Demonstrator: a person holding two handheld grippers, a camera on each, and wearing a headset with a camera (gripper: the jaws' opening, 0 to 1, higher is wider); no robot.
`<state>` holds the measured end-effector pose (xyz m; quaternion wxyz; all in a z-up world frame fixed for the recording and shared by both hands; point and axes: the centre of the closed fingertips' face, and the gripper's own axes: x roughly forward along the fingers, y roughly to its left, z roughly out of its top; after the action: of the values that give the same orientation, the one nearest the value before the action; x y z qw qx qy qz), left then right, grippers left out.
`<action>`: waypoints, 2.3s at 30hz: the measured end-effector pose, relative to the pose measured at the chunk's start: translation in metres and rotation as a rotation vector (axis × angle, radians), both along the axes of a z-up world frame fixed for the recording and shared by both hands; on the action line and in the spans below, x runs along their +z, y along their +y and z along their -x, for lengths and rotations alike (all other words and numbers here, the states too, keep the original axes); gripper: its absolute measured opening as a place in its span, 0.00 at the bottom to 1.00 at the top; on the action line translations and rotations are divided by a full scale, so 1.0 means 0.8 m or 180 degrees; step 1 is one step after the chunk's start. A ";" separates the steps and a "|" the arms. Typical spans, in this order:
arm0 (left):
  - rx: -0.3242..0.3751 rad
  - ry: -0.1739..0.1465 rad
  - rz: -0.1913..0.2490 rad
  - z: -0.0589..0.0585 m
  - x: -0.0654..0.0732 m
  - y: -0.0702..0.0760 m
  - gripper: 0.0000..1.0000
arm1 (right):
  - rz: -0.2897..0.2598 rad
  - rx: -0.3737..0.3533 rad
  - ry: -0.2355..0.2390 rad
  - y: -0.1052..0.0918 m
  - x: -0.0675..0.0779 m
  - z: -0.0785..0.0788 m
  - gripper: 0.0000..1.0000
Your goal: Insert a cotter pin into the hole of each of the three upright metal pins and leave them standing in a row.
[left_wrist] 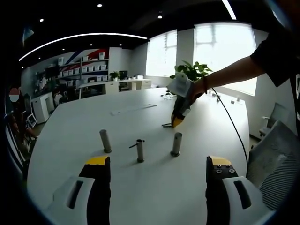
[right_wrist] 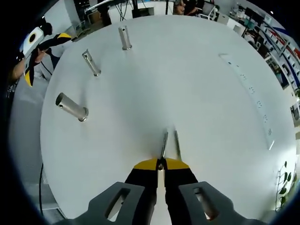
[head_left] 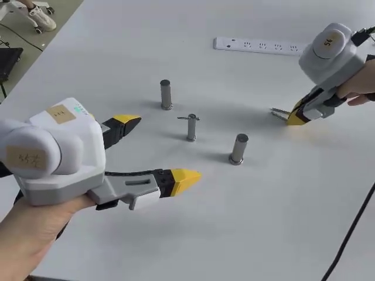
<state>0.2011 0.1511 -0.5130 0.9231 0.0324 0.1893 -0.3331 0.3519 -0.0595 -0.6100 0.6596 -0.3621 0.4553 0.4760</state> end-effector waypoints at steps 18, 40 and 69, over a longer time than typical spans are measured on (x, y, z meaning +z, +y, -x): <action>-0.0060 0.0047 0.0027 0.003 0.002 -0.006 0.78 | 0.0281 0.0222 -0.0229 -0.003 0.000 -0.002 0.00; -0.0268 0.0170 0.0042 -0.003 0.011 -0.036 0.64 | -0.0085 0.0804 -0.0653 0.045 0.063 0.057 0.00; -0.0405 0.0885 0.0637 -0.013 0.002 -0.085 0.35 | -0.0511 0.1353 -0.0843 0.119 0.116 0.155 0.00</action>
<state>0.2115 0.0832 -0.5113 0.8637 -0.0941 0.2786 -0.4093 0.2283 0.0355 -0.5172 0.6253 -0.4552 0.2394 0.5870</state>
